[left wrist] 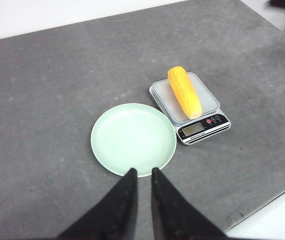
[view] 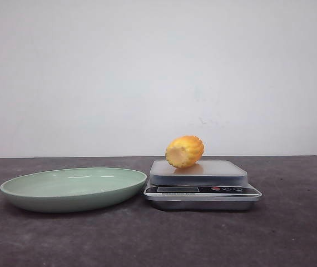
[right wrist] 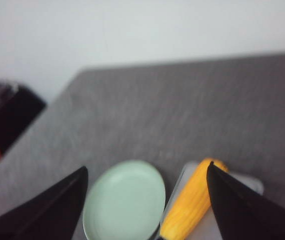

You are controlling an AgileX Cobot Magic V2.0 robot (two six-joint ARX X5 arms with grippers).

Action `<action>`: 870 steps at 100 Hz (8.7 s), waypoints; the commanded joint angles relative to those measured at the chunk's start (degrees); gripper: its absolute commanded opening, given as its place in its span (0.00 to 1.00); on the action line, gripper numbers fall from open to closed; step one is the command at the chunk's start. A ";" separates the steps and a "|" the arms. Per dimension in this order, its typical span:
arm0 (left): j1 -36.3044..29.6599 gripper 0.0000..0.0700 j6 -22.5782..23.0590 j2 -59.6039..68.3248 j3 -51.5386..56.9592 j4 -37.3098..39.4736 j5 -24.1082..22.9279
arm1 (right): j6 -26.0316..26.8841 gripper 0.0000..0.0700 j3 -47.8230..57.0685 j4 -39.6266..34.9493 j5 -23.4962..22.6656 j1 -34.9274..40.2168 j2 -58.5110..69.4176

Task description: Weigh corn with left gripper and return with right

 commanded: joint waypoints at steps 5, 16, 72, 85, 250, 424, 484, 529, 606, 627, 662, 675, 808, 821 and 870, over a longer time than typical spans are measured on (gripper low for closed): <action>-0.57 0.00 0.35 -0.33 1.18 -2.69 0.00 | 1.84 0.86 0.85 0.11 7.21 3.63 7.74; -0.57 0.00 -0.02 -1.42 1.18 -2.69 0.02 | 6.01 0.90 0.87 1.14 9.99 6.12 14.93; -0.57 0.00 0.37 -5.33 1.18 -2.69 -0.02 | 11.50 0.04 0.96 -0.94 10.38 7.19 31.98; -0.57 0.00 0.37 -5.33 1.18 -2.69 0.02 | 11.43 0.00 0.96 -0.35 11.87 7.19 31.89; -0.57 0.00 4.44 -5.33 1.16 -2.69 1.75 | 26.95 0.64 3.54 16.92 -2.05 20.13 38.93; -0.57 0.00 -4.48 -5.25 -0.13 9.42 -18.03 | -25.86 0.00 -15.02 4.02 43.08 24.92 -38.05; -0.57 0.00 -4.48 -5.25 -0.13 9.40 -18.03 | -25.86 0.00 -15.19 4.17 43.10 24.94 -38.14; -0.57 0.00 -4.48 -5.25 -0.11 9.40 -18.03 | -24.33 0.00 -39.82 7.56 30.38 -3.28 -50.25; -0.57 0.00 -4.48 -5.27 -0.04 9.46 -18.03 | -16.87 0.00 -72.22 22.08 15.61 -24.94 -69.09; -0.57 0.00 -4.48 -5.27 -0.04 9.46 -18.03 | -16.87 0.00 -72.22 22.03 12.55 -24.94 -69.09; -0.57 0.00 -4.48 -5.27 -0.04 9.46 -18.03 | -17.09 0.00 -72.22 23.39 11.56 -24.94 -69.09; -0.57 0.00 -4.48 -5.27 -0.04 9.46 -18.03 | -17.07 0.00 -72.22 23.32 11.56 -24.94 -69.09; 24.94 0.00 -3.98 -15.06 -35.41 47.84 -15.04 | -17.07 0.00 -72.22 23.32 11.58 -24.96 -69.09; 35.41 0.00 -12.76 -20.63 -52.74 57.66 -1.05 | -17.09 0.00 -72.22 23.32 11.58 -24.96 -69.09; 48.94 0.00 4.61 -33.81 -81.61 73.16 3.34 | -17.07 0.00 -72.22 23.32 11.56 -24.96 -69.09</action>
